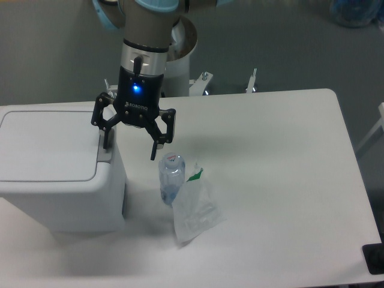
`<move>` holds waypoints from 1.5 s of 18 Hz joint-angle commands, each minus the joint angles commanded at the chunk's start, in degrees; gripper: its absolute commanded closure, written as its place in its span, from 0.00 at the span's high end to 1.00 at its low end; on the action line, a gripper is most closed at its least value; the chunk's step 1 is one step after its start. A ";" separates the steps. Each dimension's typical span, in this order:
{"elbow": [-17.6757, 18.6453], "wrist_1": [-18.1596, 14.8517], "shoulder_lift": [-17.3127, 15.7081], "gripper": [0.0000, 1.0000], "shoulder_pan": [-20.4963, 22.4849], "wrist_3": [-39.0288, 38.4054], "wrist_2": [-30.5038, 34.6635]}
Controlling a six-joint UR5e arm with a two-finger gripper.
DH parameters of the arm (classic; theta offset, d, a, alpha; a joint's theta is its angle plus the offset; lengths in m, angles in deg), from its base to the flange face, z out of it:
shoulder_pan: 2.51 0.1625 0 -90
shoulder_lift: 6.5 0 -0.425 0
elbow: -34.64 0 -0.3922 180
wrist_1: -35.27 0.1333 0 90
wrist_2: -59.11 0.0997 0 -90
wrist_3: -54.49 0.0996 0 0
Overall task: Open the trash can
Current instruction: 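Press the lid edge with the gripper so the lid pops up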
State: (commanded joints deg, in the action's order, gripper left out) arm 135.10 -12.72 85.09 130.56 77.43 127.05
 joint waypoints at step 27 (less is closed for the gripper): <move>-2.54 -0.18 -0.70 1.00 0.79 -0.70 -0.35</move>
State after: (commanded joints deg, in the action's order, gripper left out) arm 132.55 -12.89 84.38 131.35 76.72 126.70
